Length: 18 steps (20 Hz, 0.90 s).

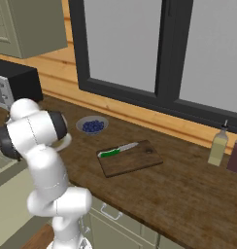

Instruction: Pick up the knife from the drawer and place it on the cutting board. Then place the meat from the plate to the cutting board.

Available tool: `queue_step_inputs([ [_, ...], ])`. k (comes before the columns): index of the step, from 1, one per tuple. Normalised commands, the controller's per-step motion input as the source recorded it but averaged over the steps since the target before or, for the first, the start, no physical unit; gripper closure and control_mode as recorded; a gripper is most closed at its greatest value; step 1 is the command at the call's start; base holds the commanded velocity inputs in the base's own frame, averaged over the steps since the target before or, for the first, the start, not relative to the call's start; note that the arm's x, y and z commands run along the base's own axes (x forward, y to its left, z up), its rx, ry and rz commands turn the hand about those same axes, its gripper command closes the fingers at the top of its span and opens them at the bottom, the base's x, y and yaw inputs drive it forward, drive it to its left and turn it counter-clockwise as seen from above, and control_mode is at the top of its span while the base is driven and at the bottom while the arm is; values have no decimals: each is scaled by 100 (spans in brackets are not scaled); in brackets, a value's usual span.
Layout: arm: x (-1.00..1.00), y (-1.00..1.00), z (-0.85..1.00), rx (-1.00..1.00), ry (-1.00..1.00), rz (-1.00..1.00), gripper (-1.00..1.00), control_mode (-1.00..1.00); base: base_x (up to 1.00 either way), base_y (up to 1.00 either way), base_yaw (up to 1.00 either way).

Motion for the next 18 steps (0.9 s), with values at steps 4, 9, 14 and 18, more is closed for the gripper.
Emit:
queue_step_inputs([
  [4, -35, -5, 49, 0, -16, -19, 100, -100, 0, 0, 0],
  [9, -27, -10, 48, 0, -15, -20, 100, -100, 0, 0, 0],
  [14, -15, -24, 34, 0, -13, -18, 100, -100, 0, 0, 0],
  [18, -14, -53, 4, 0, -13, -12, 100, -100, 0, 0, 0],
])
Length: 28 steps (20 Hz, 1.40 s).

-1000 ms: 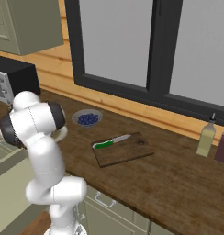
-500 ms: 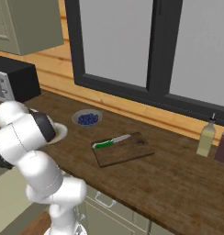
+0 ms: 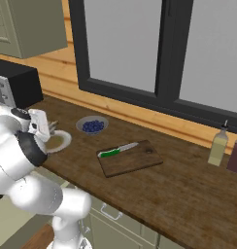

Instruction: Pick up the knife from the drawer and place it on the cutting board. Then place the meat from the plate to the cutting board.

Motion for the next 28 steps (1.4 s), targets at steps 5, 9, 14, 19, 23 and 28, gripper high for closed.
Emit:
queue_step_inputs([
  [5, -6, -81, 0, 0, -5, -9, 100, -100, 0, 0, 0],
  [9, 0, -99, 4, 0, 10, -8, 100, -100, 0, 0, 0],
  [14, 0, -100, 0, 3, 23, 0, 100, -100, 0, 0, 0],
  [19, 0, -84, -14, 1, 19, 0, 100, -100, 0, 0, 0],
  [23, -1, -57, -66, -2, 2, 0, 100, -100, 0, 0, 0],
  [28, 0, -50, -67, -5, 0, 0, 100, -100, 0, 0, 0],
])
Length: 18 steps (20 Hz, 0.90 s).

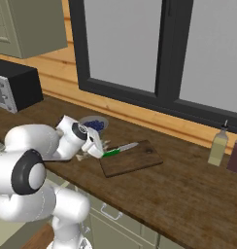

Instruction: Pick up the knife from the drawer and place it on the cutting board. Then place the meat from the plate to the cutting board.

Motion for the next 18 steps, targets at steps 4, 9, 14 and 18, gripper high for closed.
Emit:
queue_step_inputs([
  [4, 0, -75, -32, 0, 0, 0, 100, -100, 0, 0, 0],
  [9, 9, -53, -12, 0, 3, 0, 100, -100, 0, 0, 0],
  [14, 46, -20, 0, 0, 3, 0, 100, -100, 0, 0, 0],
  [18, 69, -11, 0, 0, 2, 1, 100, -100, 0, 0, 0],
])
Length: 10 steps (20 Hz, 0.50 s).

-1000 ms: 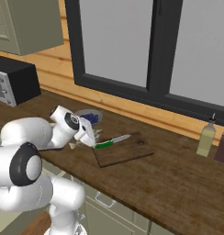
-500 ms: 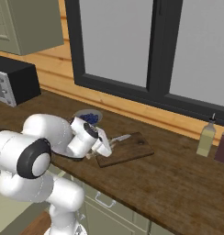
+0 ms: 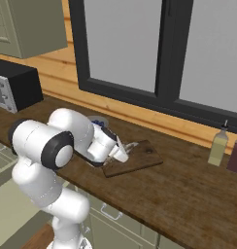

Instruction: Pick up the knife from the drawer and place it on the cutting board. Then place the meat from the plate to the cutting board.

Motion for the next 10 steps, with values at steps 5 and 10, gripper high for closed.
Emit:
queue_step_inputs([
  [5, 56, -1, -17, 0, 0, 4, 100, -100, 0, 0, 0],
  [10, 22, -11, -32, 0, 0, 1, -100, -100, 0, 0, 0],
])
